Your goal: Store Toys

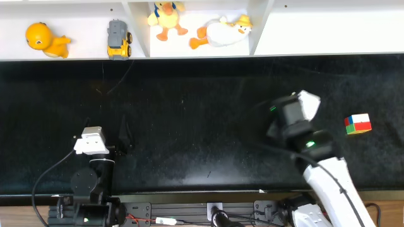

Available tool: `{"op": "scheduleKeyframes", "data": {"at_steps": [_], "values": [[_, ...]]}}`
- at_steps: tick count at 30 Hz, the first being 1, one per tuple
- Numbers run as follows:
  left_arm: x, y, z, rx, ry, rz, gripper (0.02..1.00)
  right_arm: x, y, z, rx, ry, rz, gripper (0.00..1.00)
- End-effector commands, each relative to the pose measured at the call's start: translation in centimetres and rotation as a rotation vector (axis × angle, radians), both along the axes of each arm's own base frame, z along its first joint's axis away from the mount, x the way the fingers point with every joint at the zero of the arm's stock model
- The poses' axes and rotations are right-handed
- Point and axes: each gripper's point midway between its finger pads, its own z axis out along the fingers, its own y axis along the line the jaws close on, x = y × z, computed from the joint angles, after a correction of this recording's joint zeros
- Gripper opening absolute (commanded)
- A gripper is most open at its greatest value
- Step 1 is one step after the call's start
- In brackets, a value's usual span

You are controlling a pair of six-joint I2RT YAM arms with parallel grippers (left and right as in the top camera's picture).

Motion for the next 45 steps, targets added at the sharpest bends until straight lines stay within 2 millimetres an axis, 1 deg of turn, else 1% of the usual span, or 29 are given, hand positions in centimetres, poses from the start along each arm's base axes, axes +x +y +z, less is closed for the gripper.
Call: {"op": "scheduleKeyframes", "data": {"at_steps": [1,2,3,4,6,8,16,19,23,27,29,30,31,33,34,36,37,38,39,40,41,42,44,45], "values": [[0.0,0.2,0.1,-0.015,-0.008,0.007,0.998,4.6,-1.3,3.7,-0.104,0.007,0.322,0.042],[0.0,0.2,0.1,-0.015,-0.008,0.007,0.998,6.4,-1.6,4.7,-0.136,-0.001,0.353,0.045],[0.0,0.2,0.1,-0.015,-0.008,0.007,0.998,7.4,-1.6,5.2,-0.155,-0.006,0.365,0.045],[0.0,0.2,0.1,-0.015,-0.008,0.007,0.998,8.9,-1.8,5.8,-0.177,-0.016,0.373,0.042],[0.0,0.2,0.1,-0.015,-0.008,0.007,0.998,11.2,-1.6,6.3,-0.191,-0.031,0.387,0.042],[0.0,0.2,0.1,-0.015,-0.008,0.007,0.998,13.4,-1.5,6.3,-0.195,-0.040,0.391,0.042],[0.0,0.2,0.1,-0.015,-0.008,0.007,0.998,19.6,-0.6,4.2,-0.218,-0.049,0.435,0.042],[0.0,0.2,0.1,-0.015,-0.008,0.007,0.998,21.6,-0.2,3.8,-0.229,-0.079,0.446,0.042],[0.0,0.2,0.1,-0.015,-0.008,0.007,0.998,23.2,0.1,2.7,-0.230,-0.094,0.448,0.042],[0.0,0.2,0.1,-0.015,-0.008,0.007,0.998,23.6,0.4,1.3,-0.229,-0.072,0.463,0.066],[0.0,0.2,0.1,-0.015,-0.008,0.007,0.998,23.8,0.5,0.9,-0.240,-0.066,0.479,0.134],[0.0,0.2,0.1,-0.015,-0.008,0.007,0.998,24.0,0.6,0.8,-0.242,-0.073,0.480,0.132],[0.0,0.2,0.1,-0.015,-0.008,0.007,0.998,24.2,0.6,1.0,-0.243,-0.082,0.479,0.174],[0.0,0.2,0.1,-0.015,-0.008,0.007,0.998,24.4,0.6,1.4,-0.246,-0.100,0.477,0.380],[0.0,0.2,0.1,-0.015,-0.008,0.007,0.998,24.4,0.7,1.6,-0.246,-0.105,0.477,0.419],[0.0,0.2,0.1,-0.015,-0.008,0.007,0.998,24.1,1.0,2.0,-0.245,-0.104,0.483,0.461],[0.0,0.2,0.1,-0.015,-0.008,0.007,0.998,23.8,1.2,2.3,-0.245,-0.102,0.489,0.529],[0.0,0.2,0.1,-0.015,-0.008,0.007,0.998,23.4,1.5,2.7,-0.245,-0.101,0.495,0.667],[0.0,0.2,0.1,-0.015,-0.008,0.007,0.998,22.8,1.7,3.2,-0.244,-0.095,0.503,0.866],[0.0,0.2,0.1,-0.015,-0.008,0.007,0.996,22.2,1.9,3.6,-0.243,-0.088,0.510,0.998],[0.0,0.2,0.1,-0.015,-0.008,0.007,0.998,21.3,2.1,4.0,-0.241,-0.076,0.518,0.998],[0.0,0.2,0.1,-0.015,-0.008,0.007,0.998,20.1,2.3,4.5,-0.238,-0.059,0.528,0.993],[0.0,0.2,0.1,-0.015,-0.008,0.007,0.998,16.6,2.3,5.1,-0.224,-0.008,0.532,0.996],[0.0,0.2,0.1,-0.015,-0.008,0.007,0.998,15.5,2.1,5.1,-0.218,0.008,0.528,0.996]]}}
